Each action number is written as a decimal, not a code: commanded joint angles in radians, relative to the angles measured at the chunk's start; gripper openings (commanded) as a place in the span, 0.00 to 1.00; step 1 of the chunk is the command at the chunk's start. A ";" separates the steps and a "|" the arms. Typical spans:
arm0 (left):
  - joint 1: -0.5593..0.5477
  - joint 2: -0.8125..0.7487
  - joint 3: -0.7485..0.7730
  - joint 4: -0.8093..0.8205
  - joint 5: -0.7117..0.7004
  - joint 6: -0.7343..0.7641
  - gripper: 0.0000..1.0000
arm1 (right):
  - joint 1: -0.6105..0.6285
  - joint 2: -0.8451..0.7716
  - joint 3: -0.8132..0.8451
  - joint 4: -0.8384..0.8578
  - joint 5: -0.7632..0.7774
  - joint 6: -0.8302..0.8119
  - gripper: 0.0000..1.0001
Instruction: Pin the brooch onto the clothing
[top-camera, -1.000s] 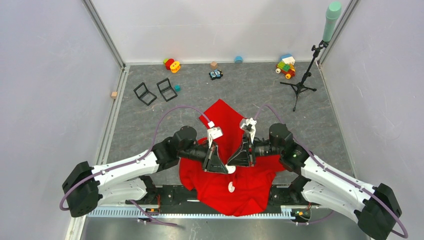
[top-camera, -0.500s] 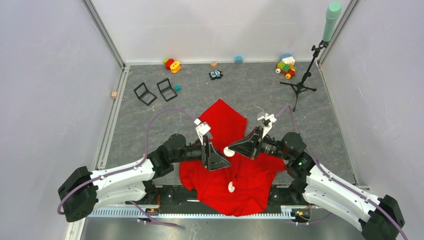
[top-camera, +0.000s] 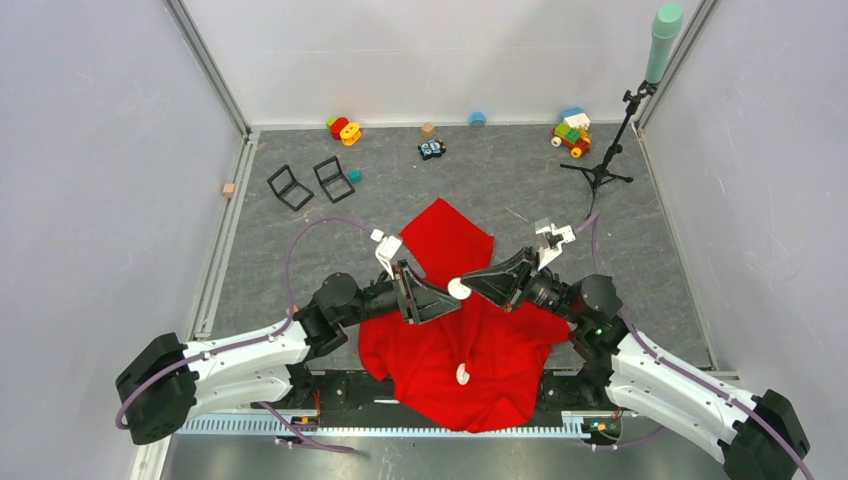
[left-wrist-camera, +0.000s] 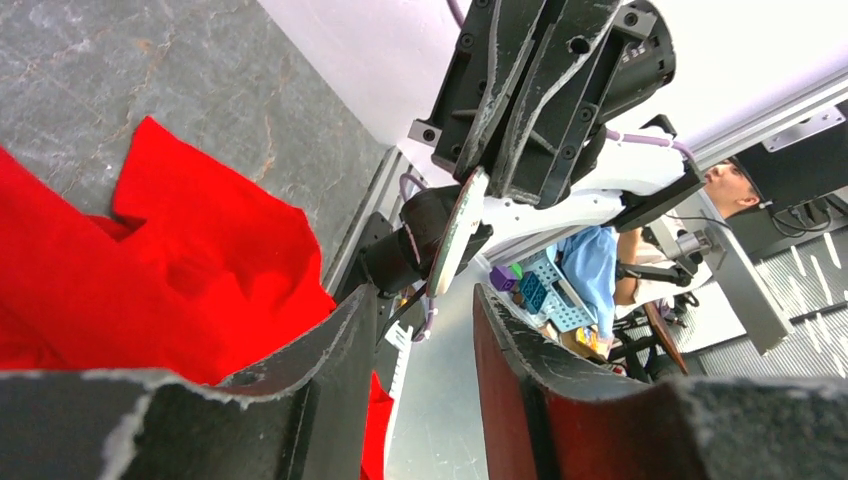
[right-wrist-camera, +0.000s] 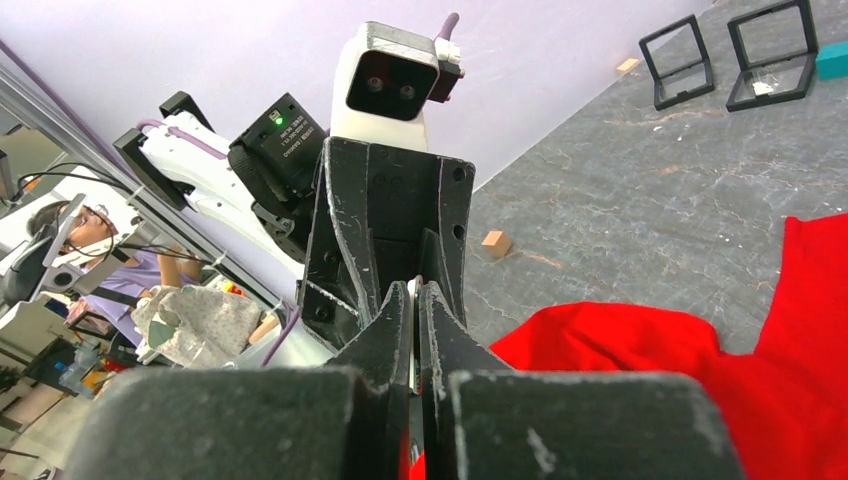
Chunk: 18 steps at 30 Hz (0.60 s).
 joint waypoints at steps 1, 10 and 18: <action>0.001 0.002 -0.004 0.104 -0.028 -0.046 0.45 | 0.002 0.003 -0.001 0.078 -0.003 0.022 0.00; 0.004 -0.022 -0.013 0.095 -0.047 -0.041 0.38 | 0.002 0.025 0.024 0.062 -0.057 0.011 0.00; 0.006 -0.014 -0.005 0.082 -0.039 -0.040 0.27 | 0.004 0.034 0.037 0.052 -0.092 -0.001 0.00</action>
